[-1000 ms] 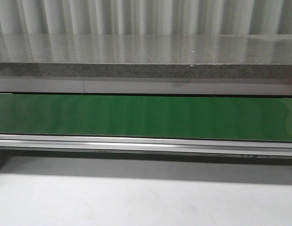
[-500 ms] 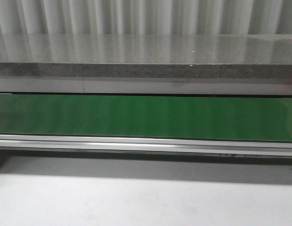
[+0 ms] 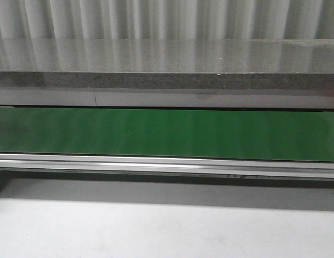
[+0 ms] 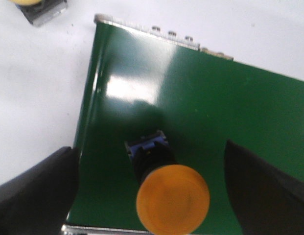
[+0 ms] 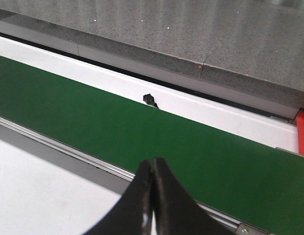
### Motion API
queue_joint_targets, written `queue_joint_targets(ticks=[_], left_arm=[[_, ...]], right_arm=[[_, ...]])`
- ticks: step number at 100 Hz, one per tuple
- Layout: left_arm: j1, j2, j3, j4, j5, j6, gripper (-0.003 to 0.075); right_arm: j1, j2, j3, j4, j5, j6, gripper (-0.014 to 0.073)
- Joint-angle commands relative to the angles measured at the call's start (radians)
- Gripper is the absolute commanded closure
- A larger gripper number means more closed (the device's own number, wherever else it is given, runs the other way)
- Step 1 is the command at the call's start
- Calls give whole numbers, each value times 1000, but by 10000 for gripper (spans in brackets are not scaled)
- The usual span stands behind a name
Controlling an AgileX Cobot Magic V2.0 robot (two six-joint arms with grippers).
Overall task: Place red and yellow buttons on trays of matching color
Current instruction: 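Set the yellow button on the conveyor's near end, open left gripper, then grasp a red button from the table with the left gripper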
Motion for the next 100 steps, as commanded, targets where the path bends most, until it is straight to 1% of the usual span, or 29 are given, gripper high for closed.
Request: queue_joint_targets(ticks=[1,9,12,19,24,43,65,78,89,100], left_arm=[[-4,-78,-23,10,-99,-43,146],[-4,-100,-23,83,-137,-101,146],[-4,-101,-23,133,-139,-127,146],[-2,-96,-23,237,-109,-179,146],[12,-87,-23,263,-81,-187,147],[101,-30,-23,235,-15,-187,148],[202,45,-23,210,-15,-187,156],[245,90,-23,196,-60,-187,156],[252,111,-23,196,-147,-187,156],[252,144,-30,194,-204,-187,156]], right_arm=[[3,10,-24,8,-66,-7,659],[3,10,-24,8,-66,-7,659],[3,10,-24,8,-66,-7,659],[3,10,-24,8,-66,-7,659],[3,10,-24,8,-66,-7,659],[3,10,-24,8,-66,-7,659],[3,10,-24,8,-66,-7,659],[3,10,-24,8,-66,-7,659],[3,10,-24,8,-66,-7,659],[3,10,-24,8,-66,-7,659]])
